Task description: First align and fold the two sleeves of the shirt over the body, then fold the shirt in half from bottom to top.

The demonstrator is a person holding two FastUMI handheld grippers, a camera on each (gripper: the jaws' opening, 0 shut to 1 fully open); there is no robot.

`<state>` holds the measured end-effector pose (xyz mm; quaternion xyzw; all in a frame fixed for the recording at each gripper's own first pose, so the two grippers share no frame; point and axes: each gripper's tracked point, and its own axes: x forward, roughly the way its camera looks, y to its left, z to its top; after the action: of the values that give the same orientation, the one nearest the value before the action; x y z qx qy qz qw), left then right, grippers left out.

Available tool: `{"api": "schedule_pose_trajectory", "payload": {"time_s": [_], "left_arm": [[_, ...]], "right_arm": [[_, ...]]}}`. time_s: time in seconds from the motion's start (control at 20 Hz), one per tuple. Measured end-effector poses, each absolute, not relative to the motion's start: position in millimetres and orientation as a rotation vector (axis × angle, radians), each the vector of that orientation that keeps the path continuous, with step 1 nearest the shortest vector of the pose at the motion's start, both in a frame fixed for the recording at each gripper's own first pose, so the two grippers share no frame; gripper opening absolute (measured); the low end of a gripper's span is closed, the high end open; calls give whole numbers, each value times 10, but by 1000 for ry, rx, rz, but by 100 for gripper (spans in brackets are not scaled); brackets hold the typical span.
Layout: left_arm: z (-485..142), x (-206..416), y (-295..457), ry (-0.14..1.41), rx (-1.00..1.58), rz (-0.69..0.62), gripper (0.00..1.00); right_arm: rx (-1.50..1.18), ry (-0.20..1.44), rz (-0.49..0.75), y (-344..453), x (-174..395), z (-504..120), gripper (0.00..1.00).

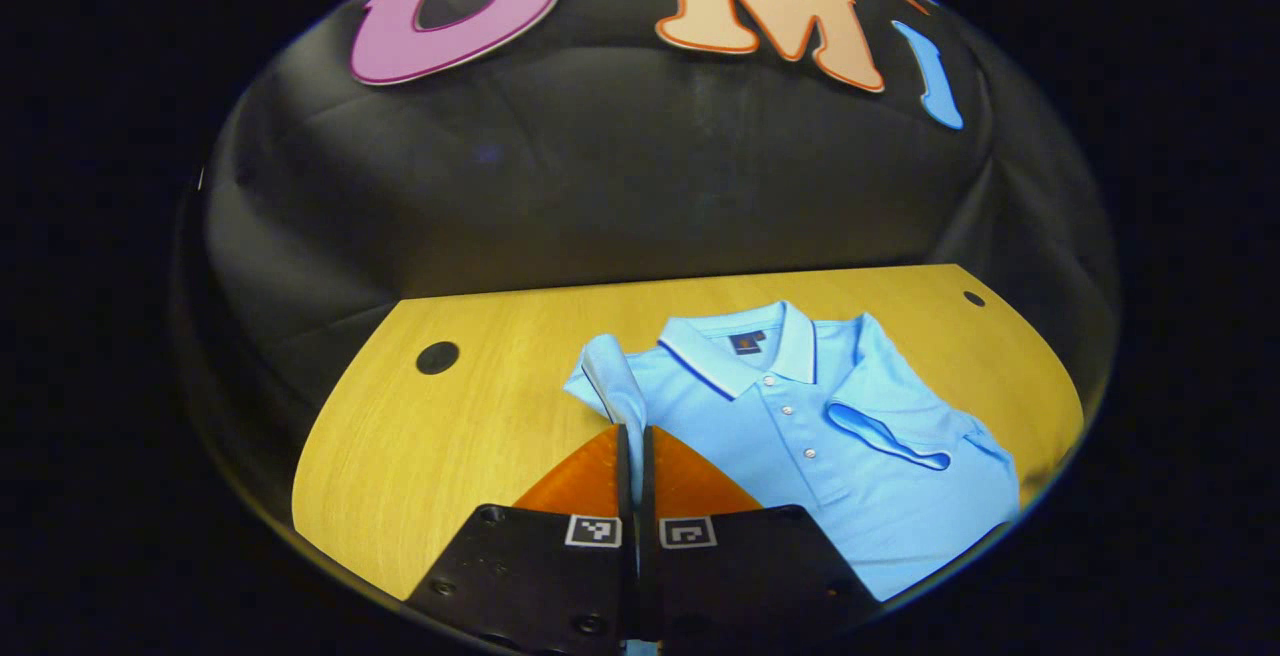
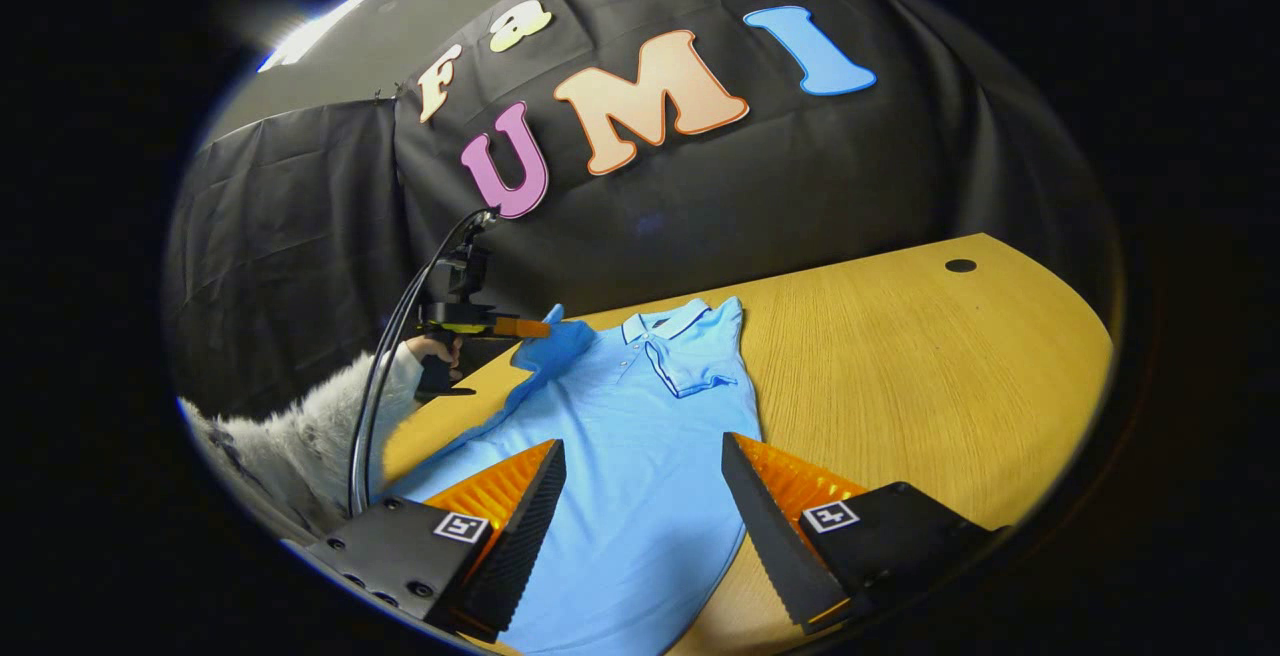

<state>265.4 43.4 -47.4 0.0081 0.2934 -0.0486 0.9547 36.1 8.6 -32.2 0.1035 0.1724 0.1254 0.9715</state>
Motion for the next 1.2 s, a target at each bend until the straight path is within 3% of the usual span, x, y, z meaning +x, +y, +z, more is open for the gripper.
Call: {"api": "schedule_pose_trajectory", "payload": {"time_s": [0.45,0.65,0.85,1.2], "left_arm": [[-829,2752,-363,641,37,-182,2],[-764,2695,-453,621,21,-182,10],[-520,2310,-377,575,13,-172,97],[-208,938,-133,579,-47,-213,95]], "right_arm": [[204,353,257,130,332,-335,98],[197,368,259,179,331,-401,98],[178,378,261,249,317,-437,98],[126,367,322,566,145,-364,98]]}}
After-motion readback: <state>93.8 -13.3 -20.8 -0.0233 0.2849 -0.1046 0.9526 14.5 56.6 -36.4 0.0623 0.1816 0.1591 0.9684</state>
